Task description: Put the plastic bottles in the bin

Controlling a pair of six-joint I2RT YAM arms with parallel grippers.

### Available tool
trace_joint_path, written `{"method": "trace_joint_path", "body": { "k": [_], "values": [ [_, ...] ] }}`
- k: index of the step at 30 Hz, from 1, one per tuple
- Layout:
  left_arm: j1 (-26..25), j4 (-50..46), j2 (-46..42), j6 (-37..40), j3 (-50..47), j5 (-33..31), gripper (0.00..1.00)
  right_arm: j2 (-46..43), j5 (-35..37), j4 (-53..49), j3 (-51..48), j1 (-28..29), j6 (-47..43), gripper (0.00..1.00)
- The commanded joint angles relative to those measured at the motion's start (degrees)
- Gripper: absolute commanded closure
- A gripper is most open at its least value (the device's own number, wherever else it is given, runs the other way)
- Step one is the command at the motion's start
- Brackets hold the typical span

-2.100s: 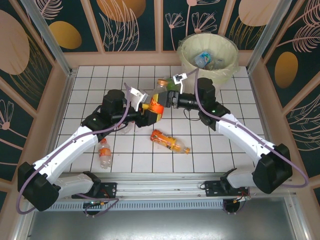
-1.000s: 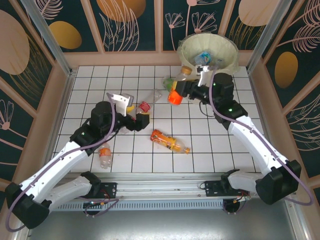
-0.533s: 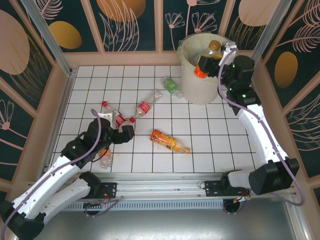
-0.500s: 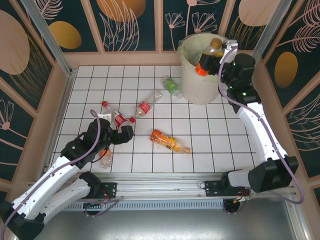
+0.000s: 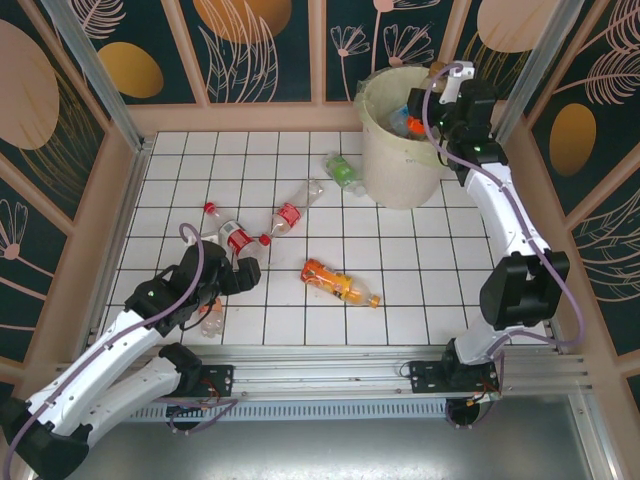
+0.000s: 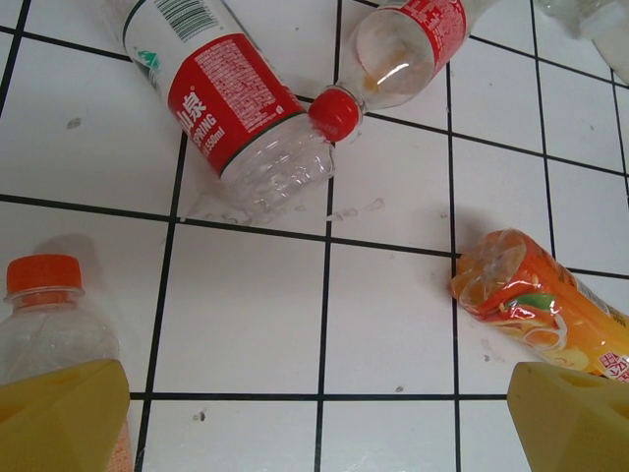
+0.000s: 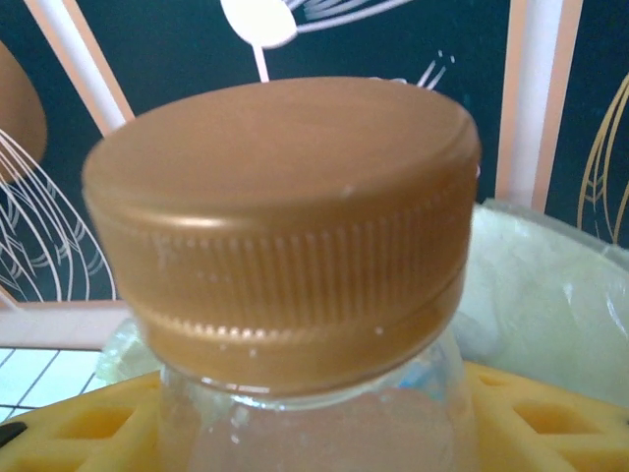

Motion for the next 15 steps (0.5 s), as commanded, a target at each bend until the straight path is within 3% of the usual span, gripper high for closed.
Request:
{"method": "trace_joint_path", "body": {
  "k": [1,7,15],
  "values": [
    [0.0,-0.65,-0.19,0.31,-0.28,-0.9,0.01,-1.05,-0.71,0.81,0.44,-0.53,-1.06,0.33],
    [0.06,-0.92,-0.54,0.02,-0.35,-1.9,0.02,-1.21,-2.33,-0.06,0.9,-1.02,-0.6,0.19],
    [0.02,-7.06,3.07,-4.49,1.28,-4.94,0.01,-5.38,-5.79,0.41,-1.48,-1.06,0.29,0.15]
  ]
}}
